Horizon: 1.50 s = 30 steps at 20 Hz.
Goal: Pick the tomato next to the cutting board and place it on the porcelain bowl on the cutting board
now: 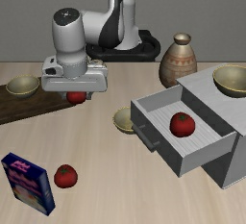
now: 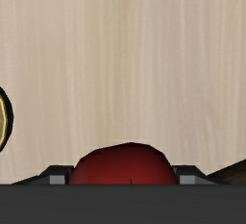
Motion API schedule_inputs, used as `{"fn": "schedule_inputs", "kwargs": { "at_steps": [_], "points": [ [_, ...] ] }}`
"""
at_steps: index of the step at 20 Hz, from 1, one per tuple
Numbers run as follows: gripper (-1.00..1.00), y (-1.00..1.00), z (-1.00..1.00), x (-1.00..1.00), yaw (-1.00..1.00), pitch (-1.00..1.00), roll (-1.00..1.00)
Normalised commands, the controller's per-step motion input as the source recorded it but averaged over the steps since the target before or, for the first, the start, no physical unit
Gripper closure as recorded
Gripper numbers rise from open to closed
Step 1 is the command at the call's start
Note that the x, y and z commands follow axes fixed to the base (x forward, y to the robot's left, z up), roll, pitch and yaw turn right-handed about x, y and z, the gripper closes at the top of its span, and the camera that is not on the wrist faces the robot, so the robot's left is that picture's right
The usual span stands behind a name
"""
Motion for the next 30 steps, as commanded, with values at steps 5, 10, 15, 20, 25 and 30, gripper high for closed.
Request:
{"fn": "schedule_inputs", "kwargs": {
  "at_steps": [5, 10, 15, 20, 25, 30],
  "points": [
    [1.00, -0.80, 0.20, 0.00, 0.00, 0.00, 0.00],
    [1.00, -1.00, 0.00, 0.00, 0.00, 0.00, 0.00],
    [1.00, -1.00, 0.00, 0.00, 0.00, 0.00, 0.00],
    [1.00, -0.40, 0.00, -0.60, 0.00, 0.00, 0.00],
    [1.00, 0.00, 0.00, -1.00, 0.00, 0.00, 0.00],
    [-1.00, -0.20, 0.00, -0.40, 0.00, 0.00, 0.00]
  ]
}}
